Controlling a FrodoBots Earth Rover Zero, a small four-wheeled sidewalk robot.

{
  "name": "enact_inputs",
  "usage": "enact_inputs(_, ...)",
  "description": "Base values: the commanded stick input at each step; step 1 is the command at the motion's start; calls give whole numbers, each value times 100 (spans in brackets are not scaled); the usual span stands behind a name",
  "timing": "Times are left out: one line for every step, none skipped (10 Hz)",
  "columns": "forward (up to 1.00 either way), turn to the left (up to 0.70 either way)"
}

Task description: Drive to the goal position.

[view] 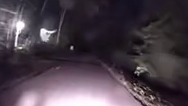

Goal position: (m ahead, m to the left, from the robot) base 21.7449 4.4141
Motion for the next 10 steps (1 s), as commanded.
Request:
enact_inputs(50, 0)
enact_inputs(50, 0)
enact_inputs(50, 5)
enact_inputs(50, 21)
enact_inputs(50, 3)
enact_inputs(50, 11)
enact_inputs(50, 9)
enact_inputs(50, 4)
enact_inputs(50, 4)
enact_inputs(50, 0)
